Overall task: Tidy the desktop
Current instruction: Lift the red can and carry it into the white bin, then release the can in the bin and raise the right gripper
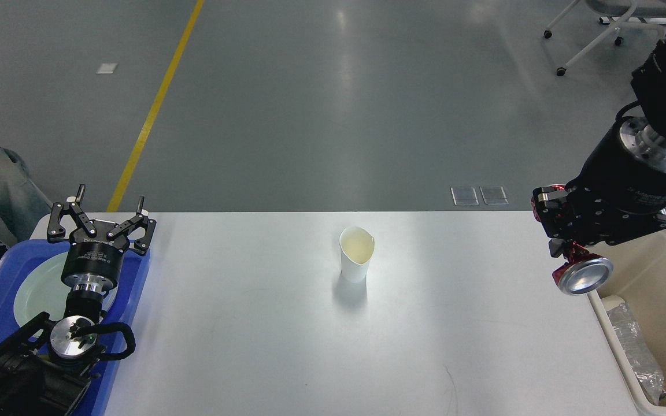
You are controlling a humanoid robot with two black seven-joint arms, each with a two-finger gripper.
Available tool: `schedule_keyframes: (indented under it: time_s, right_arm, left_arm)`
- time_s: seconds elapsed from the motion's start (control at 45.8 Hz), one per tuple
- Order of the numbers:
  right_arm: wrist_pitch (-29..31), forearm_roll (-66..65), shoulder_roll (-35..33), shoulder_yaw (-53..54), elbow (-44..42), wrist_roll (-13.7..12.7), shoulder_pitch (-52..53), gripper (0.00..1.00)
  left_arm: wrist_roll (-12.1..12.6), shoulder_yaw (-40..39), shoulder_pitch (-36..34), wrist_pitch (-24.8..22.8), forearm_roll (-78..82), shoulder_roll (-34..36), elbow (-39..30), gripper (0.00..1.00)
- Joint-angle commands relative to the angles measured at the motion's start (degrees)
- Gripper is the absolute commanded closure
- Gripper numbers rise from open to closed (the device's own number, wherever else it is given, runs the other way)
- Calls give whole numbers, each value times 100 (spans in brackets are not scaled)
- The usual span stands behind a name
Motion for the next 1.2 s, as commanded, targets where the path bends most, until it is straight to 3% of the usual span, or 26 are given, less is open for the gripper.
schedule_keyframes:
  time_s: [0.0,0.175,0.328,0.503,0.634,0.896,1.049,1.18]
  right_arm:
    - [-67,-41,-9,-325,-32,276,-1,100]
    - [-313,-67,-448,-984,-198,373,-53,100]
    - [-1296,-374,-1291,-1398,-602,364,-720,100]
    - [-2492,-559,-2302,-1144,-1437,356,-2187,100]
    - [-3108,-638,-2602,-82,-2412,356,-3953,100]
    - [-3591,-630,-2330,2317,-5391,329,-7609,100]
    - [-4057,-630,-1505,3382,-7341,321,-9403,100]
    - [-4865,-595,-485,3647,-8793,321,-10590,100]
  left_arm:
    - [-1,0,0,-1,-1,0,0,4]
    - [-1,0,17,-1,8,0,0,4]
    - [-1,0,17,8,-1,0,0,4]
    - [-1,0,17,-1,8,0,0,4]
    - [-1,0,17,-1,8,0,0,4]
    - [-1,0,17,8,8,0,0,4]
    - [-1,0,17,-1,8,0,0,4]
    - [-1,0,17,-1,8,0,0,4]
